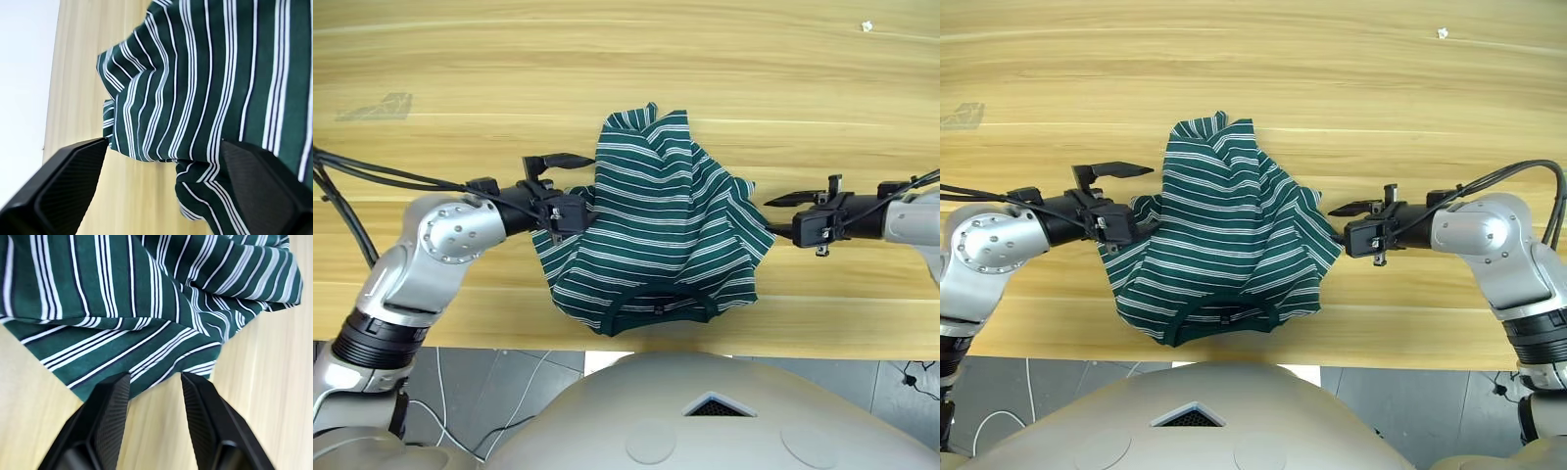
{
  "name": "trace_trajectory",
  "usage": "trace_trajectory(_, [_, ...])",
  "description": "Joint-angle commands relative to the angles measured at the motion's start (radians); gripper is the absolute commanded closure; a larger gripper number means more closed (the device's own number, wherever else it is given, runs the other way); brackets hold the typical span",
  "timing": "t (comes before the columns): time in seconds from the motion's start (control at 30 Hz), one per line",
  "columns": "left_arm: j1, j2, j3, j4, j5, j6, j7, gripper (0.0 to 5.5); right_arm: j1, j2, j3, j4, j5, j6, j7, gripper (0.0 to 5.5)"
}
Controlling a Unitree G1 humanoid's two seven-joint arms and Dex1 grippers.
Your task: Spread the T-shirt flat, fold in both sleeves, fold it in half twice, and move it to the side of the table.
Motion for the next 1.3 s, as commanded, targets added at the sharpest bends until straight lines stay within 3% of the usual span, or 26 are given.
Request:
trace_trajectory(0.03, [-0.028,-0.063,-0.035,0.104,0.070,-0.043,0.038,1.22,-0.057,0.078,0.057,0.069,-0.058,-0.053,0.001,3.58])
trace_trajectory(0.23, [-0.078,-0.150,-0.069,0.240,0.120,-0.098,0.058,1.22,-0.109,0.145,0.113,0.252,-0.127,-0.096,0.001,3.58])
trace_trajectory(0.4, [-0.054,-0.140,-0.048,0.333,0.137,-0.144,0.088,1.22,-0.099,0.061,0.099,0.343,-0.182,-0.124,0.006,3.58])
trace_trajectory(0.6, [0.000,-0.109,-0.010,0.384,0.151,-0.187,0.132,1.22,0.037,-0.054,0.036,0.145,-0.015,-0.051,0.123,3.58])
trace_trajectory(0.8, [0.052,-0.114,0.002,0.228,0.149,-0.158,0.106,1.22,0.220,-0.130,0.024,-0.165,0.268,0.105,0.288,3.58])
trace_trajectory(0.97, [0.117,-0.105,-0.030,0.033,0.169,-0.140,0.034,1.22,0.162,-0.092,-0.028,-0.162,0.255,0.119,0.255,3.58])
trace_trajectory(1.1, [0.099,-0.083,0.004,0.011,0.187,-0.135,0.017,1.22,0.093,-0.058,-0.077,-0.128,0.253,0.118,0.219,3.58])
trace_trajectory(1.3, [-0.061,-0.130,0.023,0.079,0.177,-0.124,0.023,1.22,-0.051,0.189,-0.073,-0.066,0.261,0.259,0.037,3.58])
